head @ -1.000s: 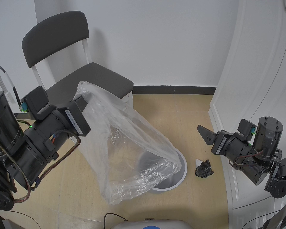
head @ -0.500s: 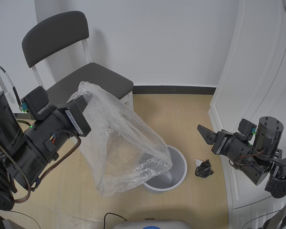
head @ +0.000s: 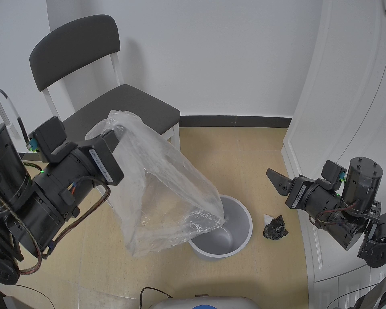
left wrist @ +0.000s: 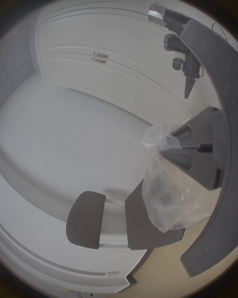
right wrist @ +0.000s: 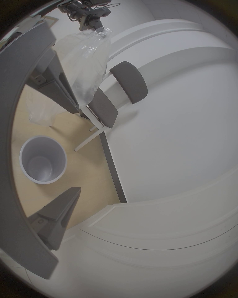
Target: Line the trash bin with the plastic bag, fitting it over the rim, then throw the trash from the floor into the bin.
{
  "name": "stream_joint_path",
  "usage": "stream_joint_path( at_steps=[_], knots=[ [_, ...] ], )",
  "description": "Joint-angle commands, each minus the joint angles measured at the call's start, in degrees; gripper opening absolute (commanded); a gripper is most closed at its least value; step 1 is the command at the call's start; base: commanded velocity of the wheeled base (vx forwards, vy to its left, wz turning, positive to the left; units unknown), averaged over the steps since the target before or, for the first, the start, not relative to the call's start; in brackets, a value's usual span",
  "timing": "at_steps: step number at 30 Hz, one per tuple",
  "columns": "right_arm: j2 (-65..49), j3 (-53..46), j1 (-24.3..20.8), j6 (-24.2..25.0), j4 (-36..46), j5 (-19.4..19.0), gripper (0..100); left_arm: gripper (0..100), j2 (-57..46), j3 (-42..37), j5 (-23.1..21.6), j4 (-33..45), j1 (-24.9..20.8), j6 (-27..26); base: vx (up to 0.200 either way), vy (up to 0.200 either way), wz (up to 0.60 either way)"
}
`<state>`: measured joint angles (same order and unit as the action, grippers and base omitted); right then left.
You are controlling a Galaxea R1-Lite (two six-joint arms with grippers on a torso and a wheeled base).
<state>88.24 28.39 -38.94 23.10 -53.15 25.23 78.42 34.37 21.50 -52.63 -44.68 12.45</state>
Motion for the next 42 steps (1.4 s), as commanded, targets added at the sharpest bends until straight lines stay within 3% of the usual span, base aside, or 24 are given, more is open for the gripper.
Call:
stream_joint_path(
  at_steps=[1, 42],
  knots=[
    [-0.1, 0.0, 0.0, 0.0, 0.0, 0.0, 100, 0, 0.2, -0.1, 0.0, -0.1, -0.2, 0.0, 0.0, 0.0, 0.0],
    [-1.0, 0.0, 0.0, -0.1, -0.1, -0.2, 100, 0, 0.4, -0.1, 0.0, -0.1, -0.8, 0.4, 0.0, 0.0, 0.0]
  ],
)
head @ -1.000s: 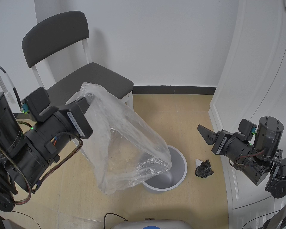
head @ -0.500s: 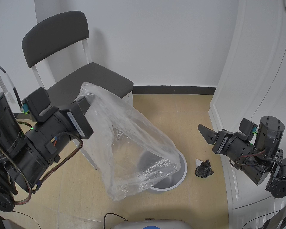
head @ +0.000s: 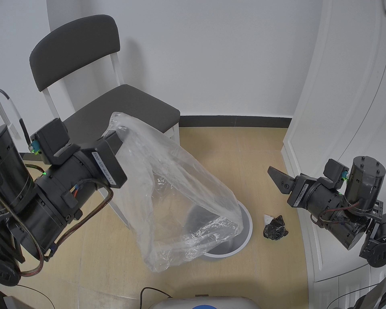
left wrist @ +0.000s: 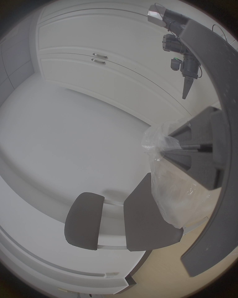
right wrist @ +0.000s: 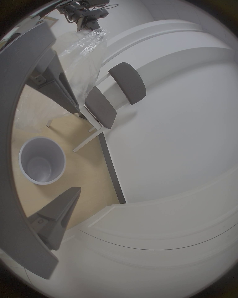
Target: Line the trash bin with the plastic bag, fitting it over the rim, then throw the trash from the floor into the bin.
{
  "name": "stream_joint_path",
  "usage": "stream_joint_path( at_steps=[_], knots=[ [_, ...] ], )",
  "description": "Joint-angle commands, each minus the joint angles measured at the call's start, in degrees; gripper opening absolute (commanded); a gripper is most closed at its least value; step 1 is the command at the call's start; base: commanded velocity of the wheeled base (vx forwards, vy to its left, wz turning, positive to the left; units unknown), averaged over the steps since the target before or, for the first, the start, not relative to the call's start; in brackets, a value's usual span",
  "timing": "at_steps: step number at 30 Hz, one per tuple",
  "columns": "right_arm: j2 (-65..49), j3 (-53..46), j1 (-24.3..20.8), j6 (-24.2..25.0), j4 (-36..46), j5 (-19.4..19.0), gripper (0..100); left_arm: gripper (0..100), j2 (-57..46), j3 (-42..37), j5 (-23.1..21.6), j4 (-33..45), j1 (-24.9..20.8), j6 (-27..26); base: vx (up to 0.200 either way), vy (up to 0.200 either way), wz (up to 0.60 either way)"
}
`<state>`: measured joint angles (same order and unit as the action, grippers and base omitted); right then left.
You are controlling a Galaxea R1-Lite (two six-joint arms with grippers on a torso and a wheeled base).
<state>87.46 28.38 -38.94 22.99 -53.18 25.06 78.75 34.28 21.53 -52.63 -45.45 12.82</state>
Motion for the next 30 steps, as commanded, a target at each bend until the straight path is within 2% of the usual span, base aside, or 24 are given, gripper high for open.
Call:
stream_joint_path(
  at_steps=[1, 13, 16, 23, 30],
  knots=[
    [-0.3, 0.0, 0.0, 0.0, 0.0, 0.0, 100, 0, 0.0, 0.0, 0.0, -0.1, 0.0, 0.0, 0.0, 0.0, 0.0],
    [-0.3, -0.1, -0.9, 0.1, 0.0, 0.0, 100, 0, -1.1, -0.2, 0.1, -0.4, -3.7, 0.2, 0.0, 0.0, 0.0],
    [0.6, -1.1, -3.0, 0.3, -0.1, 0.1, 100, 0, -1.1, -0.5, 0.1, -1.8, -7.2, 1.1, 0.0, 0.0, 0.0],
    [1.0, -1.6, -3.8, 0.5, -0.1, 0.0, 100, 0, -1.1, -1.8, -0.1, -6.7, -9.7, 1.2, 0.0, 0.0, 0.0],
    [1.1, -1.7, -3.8, 0.5, 0.0, -0.1, 100, 0, -1.7, -2.4, -1.0, -7.1, -12.6, 1.5, 0.0, 0.0, 0.0]
  ],
)
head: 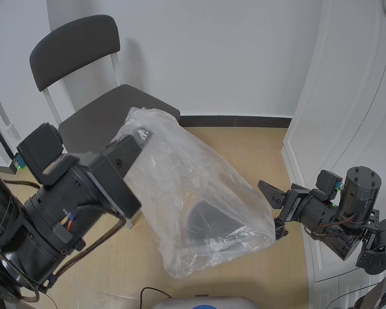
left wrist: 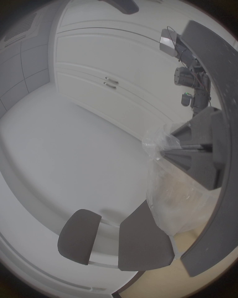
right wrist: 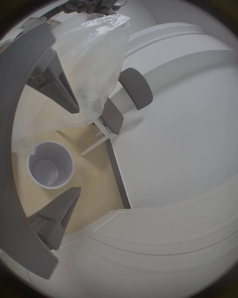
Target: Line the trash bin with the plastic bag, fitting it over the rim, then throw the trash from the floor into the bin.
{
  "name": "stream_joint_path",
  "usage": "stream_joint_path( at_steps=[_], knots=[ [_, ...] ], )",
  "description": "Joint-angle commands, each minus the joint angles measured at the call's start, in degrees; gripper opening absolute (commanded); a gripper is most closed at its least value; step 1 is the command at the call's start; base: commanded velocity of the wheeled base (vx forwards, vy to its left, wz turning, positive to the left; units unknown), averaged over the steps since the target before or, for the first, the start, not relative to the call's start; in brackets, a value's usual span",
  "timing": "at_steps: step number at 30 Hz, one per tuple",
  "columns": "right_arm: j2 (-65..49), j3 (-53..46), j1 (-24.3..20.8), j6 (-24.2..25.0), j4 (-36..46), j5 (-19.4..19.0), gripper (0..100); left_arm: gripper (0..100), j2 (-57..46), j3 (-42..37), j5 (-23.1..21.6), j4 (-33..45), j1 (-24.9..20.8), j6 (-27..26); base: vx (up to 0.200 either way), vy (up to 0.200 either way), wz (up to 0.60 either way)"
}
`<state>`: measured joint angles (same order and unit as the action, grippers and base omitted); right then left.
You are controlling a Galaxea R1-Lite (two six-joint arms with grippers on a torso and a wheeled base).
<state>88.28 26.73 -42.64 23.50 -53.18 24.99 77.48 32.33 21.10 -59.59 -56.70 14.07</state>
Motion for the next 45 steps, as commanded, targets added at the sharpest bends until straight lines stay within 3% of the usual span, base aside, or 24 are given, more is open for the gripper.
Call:
stream_joint_path(
  at_steps=[1, 6, 32, 38, 45],
  knots=[
    [0.3, -0.1, -0.1, 0.0, 0.0, 0.0, 100, 0, -0.4, -0.4, -0.5, -0.1, -1.3, 0.3, 0.0, 0.0, 0.0],
    [0.0, -0.5, -0.1, -0.3, 0.0, -0.1, 100, 0, -1.7, -0.4, -2.2, 0.0, -2.0, 1.9, 0.0, 0.0, 0.0],
    [0.4, -0.8, -0.1, -0.2, 0.2, -0.5, 100, 0, -1.6, -0.8, -2.3, -0.1, -4.7, 3.4, 0.0, 0.0, 0.0],
    [0.7, -0.7, -0.2, 1.7, 0.0, -4.9, 100, 0, -1.7, -0.7, -2.3, -0.1, -6.1, 3.6, 0.0, 0.0, 0.0],
    [0.3, -0.8, -0.2, 3.1, 0.3, -5.5, 100, 0, -1.3, -0.4, -2.3, -0.6, -6.7, 3.6, 0.0, 0.0, 0.0]
  ],
)
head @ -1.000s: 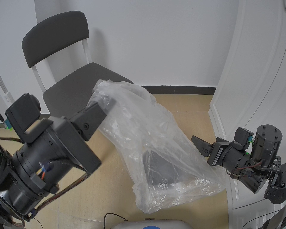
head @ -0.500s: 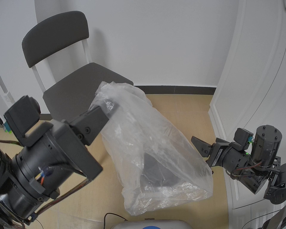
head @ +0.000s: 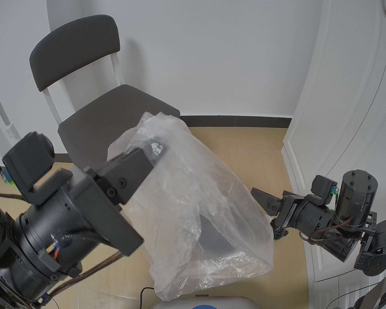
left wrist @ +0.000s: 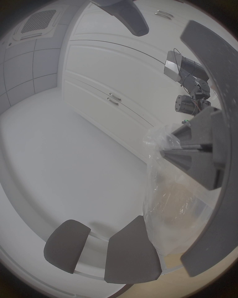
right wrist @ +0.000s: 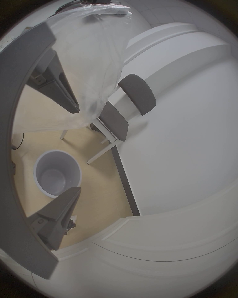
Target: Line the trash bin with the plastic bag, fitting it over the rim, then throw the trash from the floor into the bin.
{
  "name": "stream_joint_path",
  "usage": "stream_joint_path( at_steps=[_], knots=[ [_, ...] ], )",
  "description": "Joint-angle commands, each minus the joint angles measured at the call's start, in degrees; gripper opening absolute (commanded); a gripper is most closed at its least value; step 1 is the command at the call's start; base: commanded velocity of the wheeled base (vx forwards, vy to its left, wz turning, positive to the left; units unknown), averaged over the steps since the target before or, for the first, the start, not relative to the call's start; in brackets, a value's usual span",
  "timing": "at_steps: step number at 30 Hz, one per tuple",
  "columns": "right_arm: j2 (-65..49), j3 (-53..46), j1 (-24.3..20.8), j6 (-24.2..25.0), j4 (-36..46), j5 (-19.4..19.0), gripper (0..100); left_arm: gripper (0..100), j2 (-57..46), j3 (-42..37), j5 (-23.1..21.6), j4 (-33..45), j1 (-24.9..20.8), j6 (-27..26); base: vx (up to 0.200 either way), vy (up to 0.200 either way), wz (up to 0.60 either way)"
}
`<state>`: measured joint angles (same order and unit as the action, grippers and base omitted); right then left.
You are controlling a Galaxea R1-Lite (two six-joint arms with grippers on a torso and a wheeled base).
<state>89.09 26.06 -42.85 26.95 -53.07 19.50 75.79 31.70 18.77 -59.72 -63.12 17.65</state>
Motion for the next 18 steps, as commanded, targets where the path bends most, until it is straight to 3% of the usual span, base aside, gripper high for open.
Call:
stream_joint_path(
  at_steps=[1, 7, 11, 16, 18],
  knots=[
    [-1.4, -0.2, 0.2, -0.5, 0.5, 0.0, 100, 0, 0.7, 0.3, 0.0, -0.8, 0.0, 0.0, 0.0, 0.0, 0.0],
    [-7.8, -2.5, 0.0, -2.6, 5.3, 0.0, 100, 0, 1.8, 1.4, -0.3, -1.5, 4.3, -0.1, 0.0, 0.0, 0.0],
    [-14.6, -2.1, 0.2, -3.0, 12.4, -0.1, 100, 0, 1.7, 1.5, -3.0, -1.5, 8.8, -0.1, 0.0, 0.0, 0.0],
    [-18.7, -0.1, -0.2, -4.1, 20.5, -0.3, 100, 0, 2.1, 2.1, -3.3, -1.2, 10.7, 0.0, 0.0, 0.0, 0.0],
    [-20.7, -0.6, -2.9, -4.5, 25.0, -0.3, 100, 0, 3.0, 2.6, -3.3, -1.2, 12.4, 0.0, 0.0, 0.0, 0.0]
  ],
)
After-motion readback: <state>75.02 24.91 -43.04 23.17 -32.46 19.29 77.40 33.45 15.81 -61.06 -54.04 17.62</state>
